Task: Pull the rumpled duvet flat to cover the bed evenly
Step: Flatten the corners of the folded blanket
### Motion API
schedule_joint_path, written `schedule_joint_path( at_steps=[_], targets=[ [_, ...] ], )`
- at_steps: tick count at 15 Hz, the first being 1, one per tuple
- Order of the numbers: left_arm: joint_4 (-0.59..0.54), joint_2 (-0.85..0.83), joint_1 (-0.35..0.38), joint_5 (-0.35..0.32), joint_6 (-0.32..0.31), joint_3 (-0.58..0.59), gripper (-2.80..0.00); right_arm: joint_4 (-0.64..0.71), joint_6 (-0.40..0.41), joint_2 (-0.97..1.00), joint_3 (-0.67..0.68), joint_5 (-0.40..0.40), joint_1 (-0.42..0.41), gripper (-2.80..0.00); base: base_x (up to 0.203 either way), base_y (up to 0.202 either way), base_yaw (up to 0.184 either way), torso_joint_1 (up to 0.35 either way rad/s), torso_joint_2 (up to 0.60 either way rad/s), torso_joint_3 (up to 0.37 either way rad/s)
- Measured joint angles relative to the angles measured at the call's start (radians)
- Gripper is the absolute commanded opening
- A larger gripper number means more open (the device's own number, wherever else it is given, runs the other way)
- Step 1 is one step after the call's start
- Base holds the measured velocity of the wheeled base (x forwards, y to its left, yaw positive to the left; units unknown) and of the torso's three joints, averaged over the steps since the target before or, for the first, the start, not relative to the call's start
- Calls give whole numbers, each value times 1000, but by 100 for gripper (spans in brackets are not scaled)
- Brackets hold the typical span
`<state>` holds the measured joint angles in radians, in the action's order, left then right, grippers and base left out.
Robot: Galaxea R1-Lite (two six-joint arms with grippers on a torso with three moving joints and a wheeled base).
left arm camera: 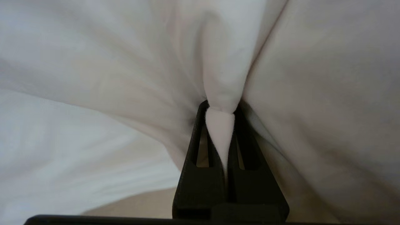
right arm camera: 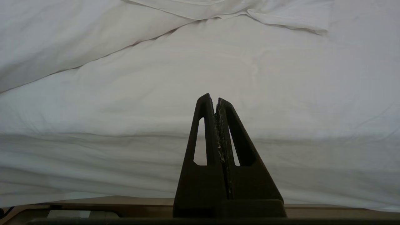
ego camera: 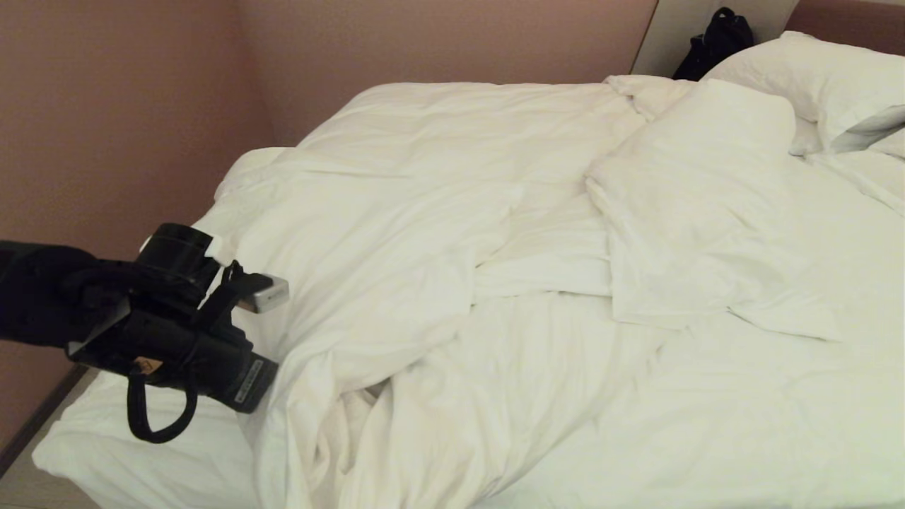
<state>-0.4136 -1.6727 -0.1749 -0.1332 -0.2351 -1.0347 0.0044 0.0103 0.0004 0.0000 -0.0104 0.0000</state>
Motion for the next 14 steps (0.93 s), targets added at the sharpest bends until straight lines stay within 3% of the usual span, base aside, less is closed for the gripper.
schedule_joint_path(
  at_steps=[4, 10, 11, 14],
  targets=[
    [5, 4, 0, 3, 7, 94, -280, 0, 1, 0, 0, 0, 0, -280, 0, 0, 0, 0, 0, 0],
    [0, -14, 1, 3, 7, 126, -280, 0, 0, 0, 0, 0, 0, -280, 0, 0, 0, 0, 0, 0],
    [2, -20, 1, 3, 7, 129, 0, 0, 0, 0, 0, 0, 0, -280, 0, 0, 0, 0, 0, 0],
    [3, -31, 1, 0, 7, 134, 0, 0, 0, 0, 0, 0, 0, -280, 0, 0, 0, 0, 0, 0]
  ],
)
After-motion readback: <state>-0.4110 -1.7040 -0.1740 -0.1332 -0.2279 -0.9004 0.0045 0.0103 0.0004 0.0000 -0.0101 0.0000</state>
